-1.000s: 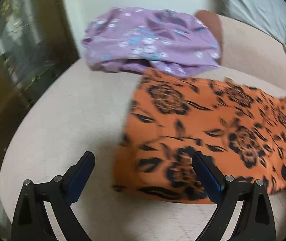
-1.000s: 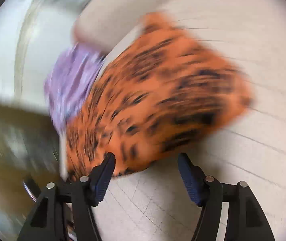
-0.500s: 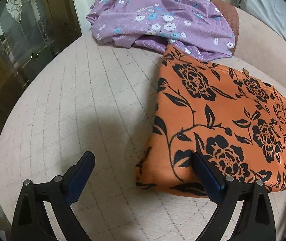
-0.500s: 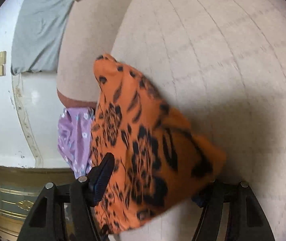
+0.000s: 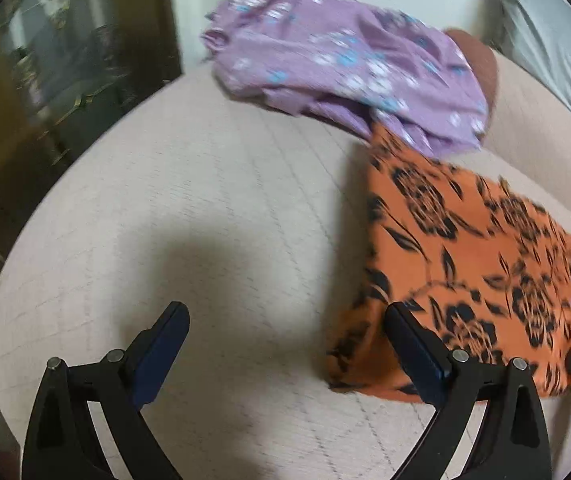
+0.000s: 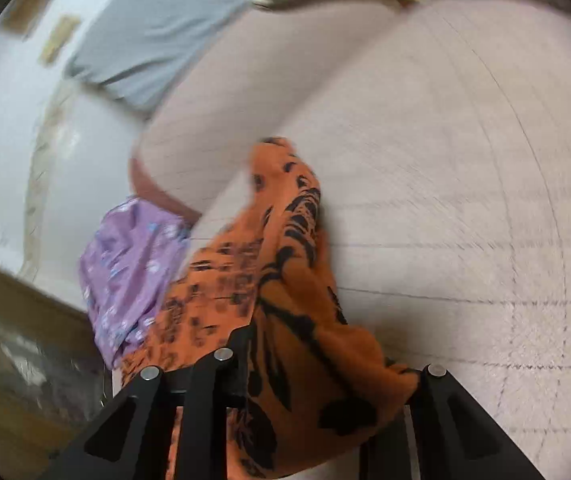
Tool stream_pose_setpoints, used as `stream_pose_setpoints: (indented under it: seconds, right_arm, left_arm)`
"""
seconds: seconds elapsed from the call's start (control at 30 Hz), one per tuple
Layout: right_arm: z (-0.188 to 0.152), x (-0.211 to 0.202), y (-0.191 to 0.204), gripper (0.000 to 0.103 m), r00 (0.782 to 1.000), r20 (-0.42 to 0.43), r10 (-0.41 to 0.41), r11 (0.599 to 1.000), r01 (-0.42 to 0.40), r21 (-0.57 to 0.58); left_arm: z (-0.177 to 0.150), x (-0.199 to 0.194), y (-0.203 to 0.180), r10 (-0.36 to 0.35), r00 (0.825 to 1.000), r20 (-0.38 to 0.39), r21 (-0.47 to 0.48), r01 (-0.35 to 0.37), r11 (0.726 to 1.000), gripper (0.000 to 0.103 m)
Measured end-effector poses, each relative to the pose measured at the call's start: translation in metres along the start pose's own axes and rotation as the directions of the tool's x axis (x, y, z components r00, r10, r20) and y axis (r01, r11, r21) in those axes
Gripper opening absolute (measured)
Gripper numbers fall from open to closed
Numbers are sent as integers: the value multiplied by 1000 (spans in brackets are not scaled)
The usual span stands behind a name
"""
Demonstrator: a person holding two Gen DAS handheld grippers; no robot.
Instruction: Fold small clothes
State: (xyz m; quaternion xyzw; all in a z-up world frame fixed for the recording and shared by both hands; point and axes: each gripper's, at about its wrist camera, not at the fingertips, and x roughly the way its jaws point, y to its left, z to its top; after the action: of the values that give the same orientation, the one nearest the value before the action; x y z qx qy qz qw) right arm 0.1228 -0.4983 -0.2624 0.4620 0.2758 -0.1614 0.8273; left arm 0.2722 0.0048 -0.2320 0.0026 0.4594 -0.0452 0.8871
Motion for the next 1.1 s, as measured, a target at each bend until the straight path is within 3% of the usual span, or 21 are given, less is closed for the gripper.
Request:
stream_pose_setpoints:
  seconds: [0.17,0.4,0.57,0.6,0.67,0.73,0.77,0.8,0.87,0.9,0.97,1.03,1.07,1.1]
  right_arm:
    - [-15,-16,73,24,998,-9,67,990,-67,-122]
    - [-81,18,187,24,986,-150,77,972,-108,-209]
    - [-152,77,237,24,951,-297,81,973,-140,-185]
    - [-172,95,247,24,934,-348,80,971,-152,-183]
    - [-196,117,256,29,912,-408,55,968,-148,-201]
    - [-207,123,256,35,910,-410,55,967,-151,-205]
    - [-206,118,254,53,908,-409,97,961,-193,-199]
    - [-200,114,251,80,868,-448,214,939,-310,-152]
    - [-188,108,241,86,778,-521,351,895,-442,-57]
    - [-182,100,235,86,767,-531,360,889,-455,-54]
    - [-165,83,223,86,793,-497,352,888,-451,-90]
    - [-142,61,205,79,853,-406,329,889,-425,-171]
    - [-134,53,199,64,886,-369,282,896,-381,-230]
    - [-130,51,196,55,908,-345,239,899,-341,-275]
  left_arm:
    - [9,-7,34,47,999,13,-77,-46,996,99]
    - [15,-5,94,75,997,-16,-222,-77,972,99]
    - [16,-5,124,67,997,-27,-303,-72,950,99]
    - [17,-5,128,61,998,-27,-308,-66,949,99]
    - [17,-6,132,56,998,-21,-302,-60,951,99]
    - [19,-8,133,52,999,-17,-284,-55,957,99]
    - [20,-10,132,46,999,-7,-276,-46,960,99]
    - [22,-12,130,33,999,9,-265,-30,964,99]
    - [24,-17,121,-1,999,47,-246,12,969,99]
    - [24,-21,117,-17,998,66,-238,32,971,99]
    - [26,-32,100,-73,990,120,-193,96,976,99]
    - [26,-43,78,-130,979,158,-120,150,981,99]
    - [24,-49,61,-158,972,173,-62,171,983,99]
    - [21,-54,47,-177,968,180,-16,183,983,99]
